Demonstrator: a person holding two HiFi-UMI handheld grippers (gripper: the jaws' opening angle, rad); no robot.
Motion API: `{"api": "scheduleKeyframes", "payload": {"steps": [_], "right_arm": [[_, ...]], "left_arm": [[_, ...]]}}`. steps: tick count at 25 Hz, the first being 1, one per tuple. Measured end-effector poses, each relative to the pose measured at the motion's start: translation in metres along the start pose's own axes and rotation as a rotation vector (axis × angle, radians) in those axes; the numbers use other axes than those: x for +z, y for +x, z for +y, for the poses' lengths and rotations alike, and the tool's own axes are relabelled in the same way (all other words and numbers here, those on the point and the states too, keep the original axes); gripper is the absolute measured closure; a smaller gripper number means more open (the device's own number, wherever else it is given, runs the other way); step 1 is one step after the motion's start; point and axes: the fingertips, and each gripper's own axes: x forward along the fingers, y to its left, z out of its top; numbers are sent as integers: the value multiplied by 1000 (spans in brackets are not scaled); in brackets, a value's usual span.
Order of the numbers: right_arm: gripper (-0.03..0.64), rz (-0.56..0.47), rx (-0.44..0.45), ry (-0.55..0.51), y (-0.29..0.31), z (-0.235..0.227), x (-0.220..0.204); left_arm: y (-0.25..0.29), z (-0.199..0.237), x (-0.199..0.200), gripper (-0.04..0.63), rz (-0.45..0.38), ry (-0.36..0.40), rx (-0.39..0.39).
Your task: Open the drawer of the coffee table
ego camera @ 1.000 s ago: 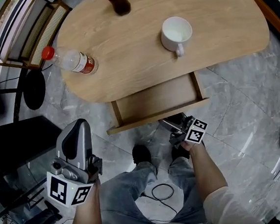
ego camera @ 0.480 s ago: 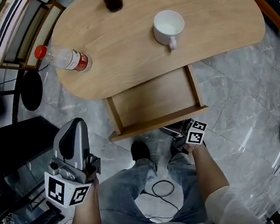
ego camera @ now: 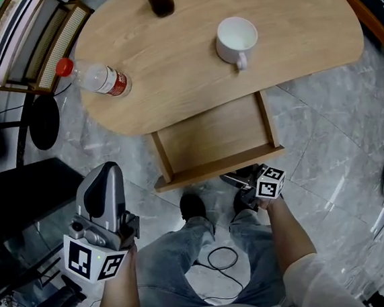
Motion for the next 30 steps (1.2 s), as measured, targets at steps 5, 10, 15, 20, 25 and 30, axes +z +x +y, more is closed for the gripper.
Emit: {"api": "scheduleKeyframes", "payload": {"steps": [5, 10, 15, 20, 25, 30], "right_arm": [[247, 172, 0, -73, -32, 51, -9], [245, 222, 40, -258, -76, 183, 61], [247, 75, 48, -566, -81, 344, 223], [247, -77, 1, -808, -76, 509, 364], [249, -176, -68, -988, -70, 629, 456], [278, -254, -123, -1066, -72, 702, 508]], "left_arm": [[-5, -4, 26, 597, 7, -28, 5], [-13, -6, 94, 597, -4, -61, 1], [-23, -10, 200, 597, -75, -56, -25], [-53, -10, 320, 597, -133, -57, -15], [-78, -10, 416, 597, -206, -34, -16], [-96, -29, 481, 597, -281, -3, -57]]}}
